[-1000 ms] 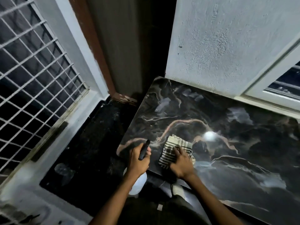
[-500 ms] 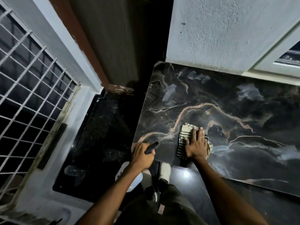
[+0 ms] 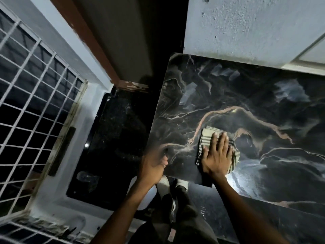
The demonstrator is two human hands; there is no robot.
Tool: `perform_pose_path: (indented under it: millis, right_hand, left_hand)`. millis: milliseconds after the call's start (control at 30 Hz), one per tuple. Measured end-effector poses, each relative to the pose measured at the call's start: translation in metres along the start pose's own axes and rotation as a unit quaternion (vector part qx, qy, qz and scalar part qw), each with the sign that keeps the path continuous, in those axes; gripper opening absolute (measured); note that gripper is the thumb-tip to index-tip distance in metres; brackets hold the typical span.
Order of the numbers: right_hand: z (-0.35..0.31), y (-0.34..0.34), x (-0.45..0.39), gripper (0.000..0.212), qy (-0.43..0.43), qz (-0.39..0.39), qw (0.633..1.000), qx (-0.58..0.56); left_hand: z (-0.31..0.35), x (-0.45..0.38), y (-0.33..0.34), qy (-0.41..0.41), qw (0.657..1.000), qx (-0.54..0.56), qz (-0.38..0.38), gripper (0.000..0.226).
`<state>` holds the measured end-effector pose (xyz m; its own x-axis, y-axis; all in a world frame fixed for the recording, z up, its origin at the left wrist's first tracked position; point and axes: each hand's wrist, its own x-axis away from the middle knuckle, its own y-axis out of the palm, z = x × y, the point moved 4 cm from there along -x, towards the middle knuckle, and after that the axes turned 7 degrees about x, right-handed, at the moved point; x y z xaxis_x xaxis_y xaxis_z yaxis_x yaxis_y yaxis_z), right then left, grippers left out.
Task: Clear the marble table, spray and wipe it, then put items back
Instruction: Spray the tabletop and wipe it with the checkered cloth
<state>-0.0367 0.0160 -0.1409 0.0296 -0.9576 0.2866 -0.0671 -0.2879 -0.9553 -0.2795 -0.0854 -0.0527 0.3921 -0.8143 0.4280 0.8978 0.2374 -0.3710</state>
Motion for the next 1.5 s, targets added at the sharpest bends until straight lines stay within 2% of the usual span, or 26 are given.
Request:
perform_pose_path:
  millis: [133,200,300,367,433,500,600,667,733,800,867,933,1000,1100,1200,1267,1333,1400,1433,1500]
  right_hand:
    - [-0.053,-0.013,-0.05,0.073,0.032,0.021,0.999,-0.021]
    - [-0.098,-0.005,-0.043,0.072,-0.047,0.035,0.998,-0.013]
    - [-0.147,0.024,0.016,0.074,-0.238,0.027,0.971,-0.002]
    - [-0.144,0.041,0.056,0.072,-0.329,0.003,0.944,-0.001]
    - [-0.112,0.047,0.071,0.069,-0.355,-0.011,0.935,0.017]
    - [-0.067,0.037,0.054,0.069,-0.325,-0.005,0.945,0.03]
    - [-0.022,0.004,-0.017,0.07,-0.227,0.018,0.971,0.066]
    - [-0.034,-0.016,-0.063,0.069,-0.149,0.02,0.988,0.045]
    - [-0.075,-0.023,-0.08,0.07,-0.089,0.021,0.996,0.021]
    - [-0.125,-0.017,-0.067,0.072,-0.117,0.018,0.993,0.014]
    - [-0.166,0.002,-0.027,0.072,-0.226,0.014,0.974,0.023]
    - [-0.178,0.022,0.017,0.076,-0.311,-0.006,0.95,0.02]
    - [-0.161,0.033,0.043,0.072,-0.347,-0.005,0.938,0.01]
    - [-0.098,0.036,0.044,0.069,-0.314,-0.005,0.949,0.022]
    - [-0.02,0.018,0.007,0.069,-0.217,0.006,0.976,0.035]
    - [0.007,0.002,-0.034,0.068,-0.159,0.013,0.987,0.034]
    - [-0.004,-0.012,-0.072,0.069,-0.087,0.03,0.996,0.008]
    - [-0.044,-0.017,-0.09,0.07,-0.028,0.031,0.999,-0.017]
    - [-0.067,-0.015,-0.089,0.07,-0.038,0.026,0.999,-0.019]
    - [-0.108,0.0,-0.063,0.071,-0.14,0.022,0.99,-0.004]
  left_hand:
    - [-0.012,-0.004,-0.017,-0.019,0.999,0.007,0.043,0.029]
    - [-0.016,-0.007,-0.023,-0.032,0.997,0.008,0.066,0.027]
    - [-0.016,-0.009,-0.024,-0.025,0.996,-0.013,0.079,0.019]
    - [-0.014,-0.01,-0.024,-0.015,0.997,-0.034,0.074,0.014]
    - [-0.015,-0.013,-0.025,-0.013,0.997,-0.038,0.073,0.015]
    - [-0.018,-0.015,-0.025,-0.027,0.996,-0.022,0.076,0.019]
    - [-0.018,-0.015,-0.024,-0.026,0.996,0.007,0.08,0.025]
    - [-0.017,-0.015,-0.025,-0.021,0.996,0.013,0.088,0.022]
    - [-0.017,-0.014,-0.027,-0.008,0.995,0.012,0.101,0.02]
    - [-0.015,-0.015,-0.027,-0.011,0.995,0.009,0.103,0.018]
    - [-0.013,-0.015,-0.027,-0.024,0.994,0.009,0.103,0.023]
    - [-0.011,-0.016,-0.027,-0.035,0.993,0.01,0.109,0.032]
    - [-0.011,-0.016,-0.03,-0.052,0.992,-0.003,0.116,0.026]
    - [-0.011,-0.02,-0.03,-0.06,0.992,-0.008,0.115,0.025]
    - [-0.006,-0.023,-0.025,-0.05,0.992,-0.006,0.112,0.023]
    - [-0.003,-0.025,-0.023,-0.048,0.993,-0.002,0.106,0.021]
    - [0.0,-0.029,-0.023,-0.05,0.994,0.001,0.1,0.018]
    - [0.005,-0.033,-0.021,-0.049,0.994,0.001,0.098,0.017]
    - [0.009,-0.035,-0.018,-0.048,0.994,-0.005,0.096,0.016]
    - [0.015,-0.039,-0.014,-0.046,0.995,-0.026,0.088,0.016]
